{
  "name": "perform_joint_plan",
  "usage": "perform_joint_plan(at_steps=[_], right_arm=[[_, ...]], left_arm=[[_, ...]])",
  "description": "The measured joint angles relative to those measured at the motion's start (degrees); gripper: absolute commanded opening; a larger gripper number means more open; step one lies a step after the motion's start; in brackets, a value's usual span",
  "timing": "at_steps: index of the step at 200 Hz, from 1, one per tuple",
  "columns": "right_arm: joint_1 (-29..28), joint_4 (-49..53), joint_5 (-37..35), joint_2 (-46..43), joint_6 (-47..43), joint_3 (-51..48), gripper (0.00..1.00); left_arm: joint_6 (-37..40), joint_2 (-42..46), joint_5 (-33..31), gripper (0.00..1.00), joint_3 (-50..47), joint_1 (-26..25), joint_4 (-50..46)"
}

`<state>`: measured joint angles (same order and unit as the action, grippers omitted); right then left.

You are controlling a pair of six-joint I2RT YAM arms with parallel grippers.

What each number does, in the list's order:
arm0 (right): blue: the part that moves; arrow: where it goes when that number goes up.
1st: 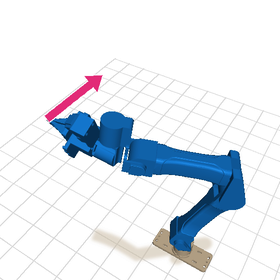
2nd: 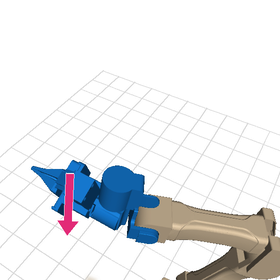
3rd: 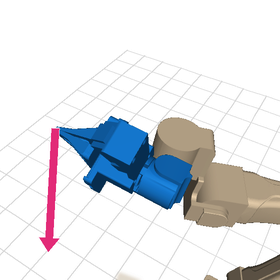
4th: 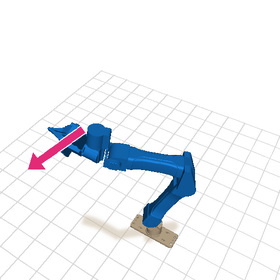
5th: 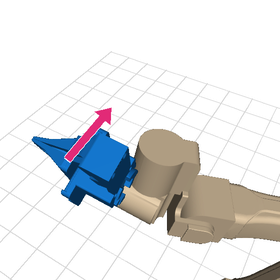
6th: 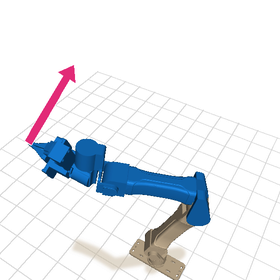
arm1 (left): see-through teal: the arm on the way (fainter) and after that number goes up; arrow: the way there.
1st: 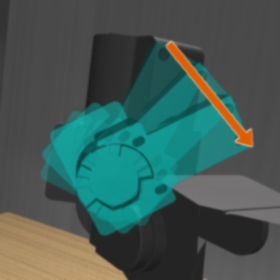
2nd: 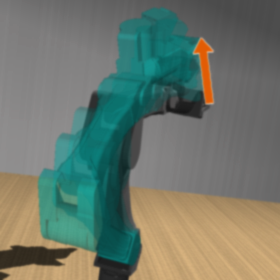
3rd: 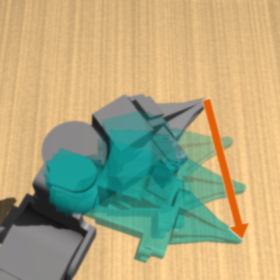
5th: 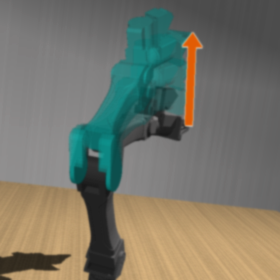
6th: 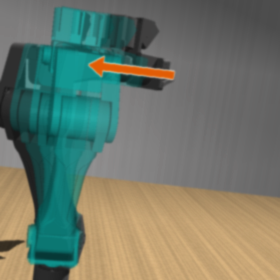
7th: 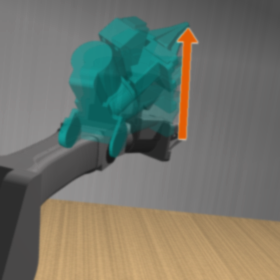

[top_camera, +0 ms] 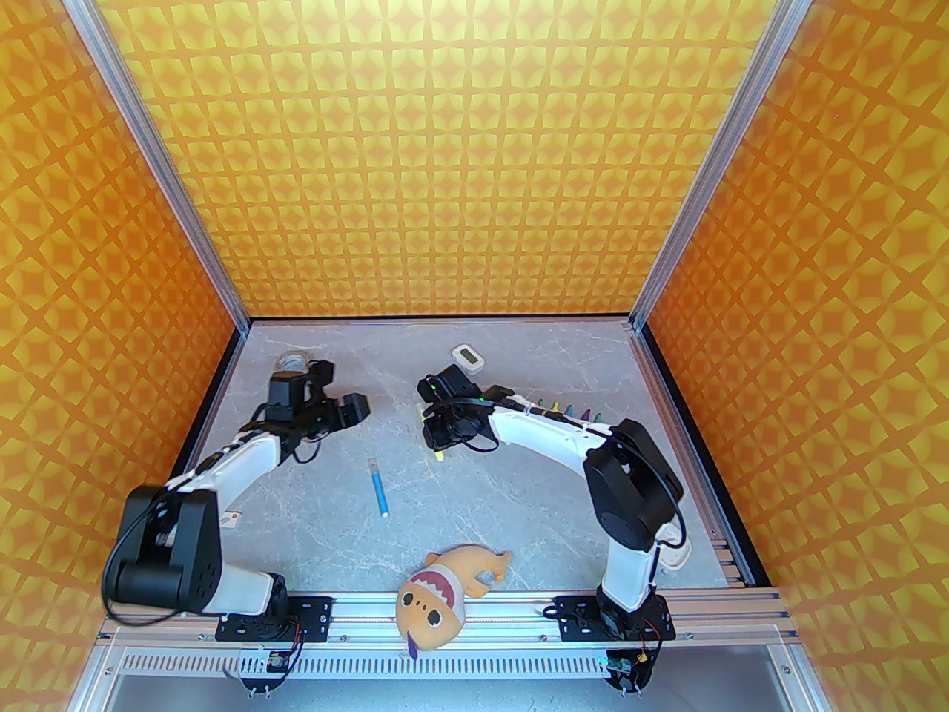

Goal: Open the pen caps

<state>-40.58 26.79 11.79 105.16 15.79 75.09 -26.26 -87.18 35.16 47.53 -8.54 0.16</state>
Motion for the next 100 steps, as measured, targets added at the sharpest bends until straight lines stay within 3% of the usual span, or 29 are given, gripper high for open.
perform_joint_plan(at_steps=[44, 100], right_arm=[[0.3, -5.6, 2.8, -2.4, 0.0, -3.9, 0.0], [0.2, -9.2, 4.4, -5.2, -0.5, -5.3, 0.0]], left_arm=[[-1.9, -5.5, 4.3, 0.67, 5.4, -6.1, 2.4], [-4.5, -8.9, 7.9, 0.56, 7.7, -7.6, 5.5]])
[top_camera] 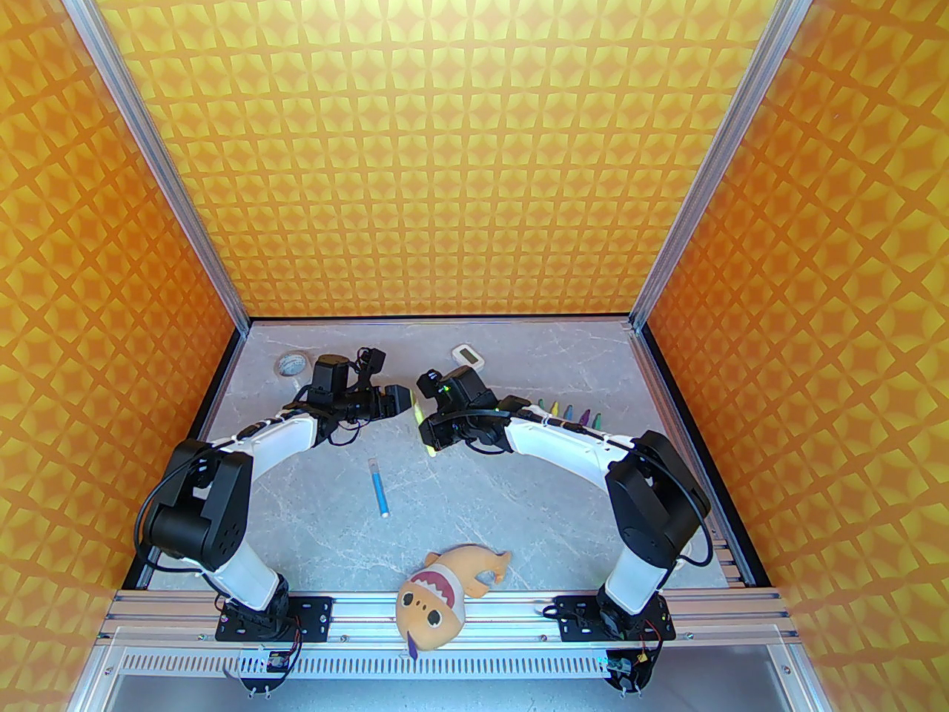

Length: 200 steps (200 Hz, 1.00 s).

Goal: Open the pen caps

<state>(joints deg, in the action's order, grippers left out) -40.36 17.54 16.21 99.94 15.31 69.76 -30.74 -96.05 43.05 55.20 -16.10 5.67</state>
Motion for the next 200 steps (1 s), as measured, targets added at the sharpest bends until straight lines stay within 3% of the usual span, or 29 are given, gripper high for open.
perform_joint_plan(at_steps=[155, 200], right_arm=[[0.0, -2.0, 0.4, 0.0, -0.6, 0.0, 0.0], [0.0, -2.1, 0.3, 0.0, -0.7, 0.0, 0.02]], left_arm=[[-2.1, -0.8, 4.1, 0.27, 2.2, -1.3, 1.0], [-2.4, -0.9, 4.1, 0.09, 2.3, -1.3, 1.2]])
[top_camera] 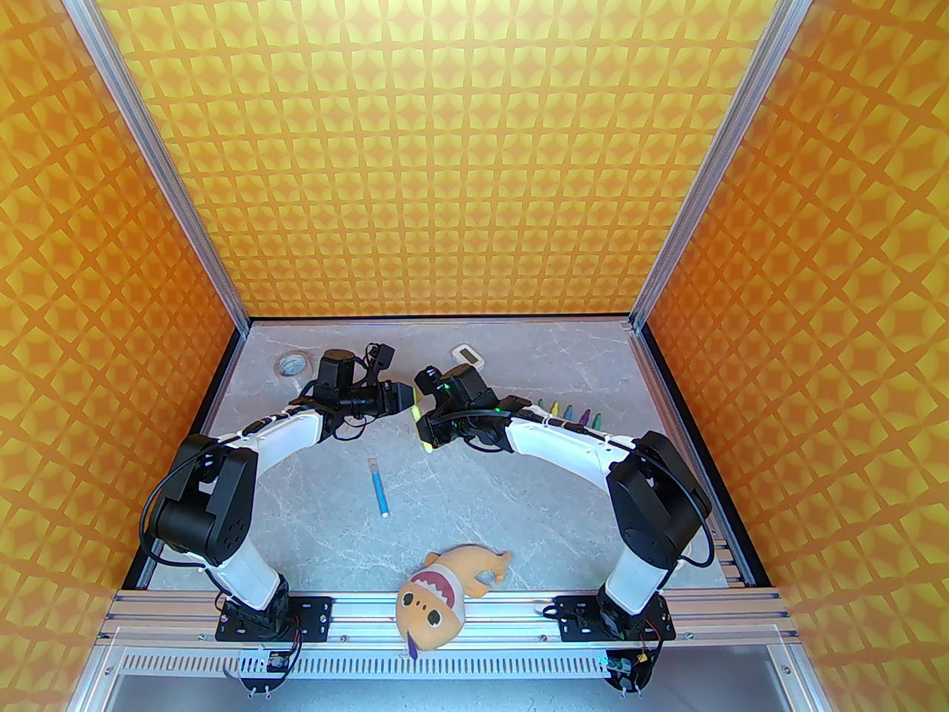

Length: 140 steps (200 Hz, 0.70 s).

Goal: Open the pen caps

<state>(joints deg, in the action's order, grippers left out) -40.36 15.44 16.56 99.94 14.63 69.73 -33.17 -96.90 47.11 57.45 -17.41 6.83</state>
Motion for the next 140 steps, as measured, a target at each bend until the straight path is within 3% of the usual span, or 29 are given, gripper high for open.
perform_joint_plan(at_steps=[41, 106, 140], right_arm=[[0.0, -0.3, 0.0, 0.0, -0.6, 0.0, 0.22], [0.1, -3.7, 0.0, 0.2, -0.6, -0.1, 0.24], [0.3, -5.0, 0.1, 0.5, -0.6, -0.1, 0.18]], left_arm=[[-0.7, 0.0, 0.1, 0.03, 0.0, 0.0, 0.6], [-3.0, 0.0, 2.8, 0.01, 0.0, 0.0, 2.4], [-3.9, 0.0, 3.7, 0.0, 0.0, 0.0, 3.5]])
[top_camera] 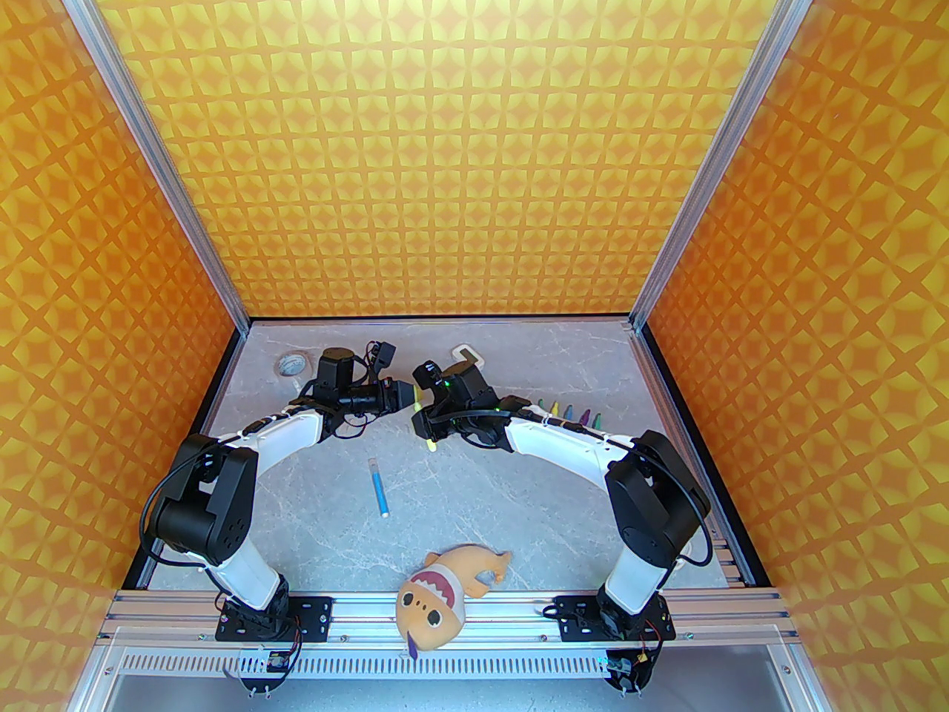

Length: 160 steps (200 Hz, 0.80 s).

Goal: Open the pen caps

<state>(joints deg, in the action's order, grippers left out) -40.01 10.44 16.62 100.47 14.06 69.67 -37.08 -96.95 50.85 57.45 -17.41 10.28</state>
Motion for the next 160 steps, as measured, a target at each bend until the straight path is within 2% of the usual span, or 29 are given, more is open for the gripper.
perform_joint_plan(at_steps=[50, 119, 160], right_arm=[[0.3, -1.4, 1.0, 0.0, 0.0, -0.7, 0.0], [0.9, -7.7, 2.6, -4.4, -0.4, -8.3, 0.0], [0.6, -3.0, 5.2, -6.1, -2.4, -15.6, 0.0]], left_arm=[[-0.5, 0.0, -0.1, 0.0, 0.0, 0.1, 0.8], [-3.8, -0.4, 1.9, 0.0, 0.0, 0.0, 0.7], [-7.9, -1.0, -0.9, 0.0, 0.4, 3.5, 6.1]])
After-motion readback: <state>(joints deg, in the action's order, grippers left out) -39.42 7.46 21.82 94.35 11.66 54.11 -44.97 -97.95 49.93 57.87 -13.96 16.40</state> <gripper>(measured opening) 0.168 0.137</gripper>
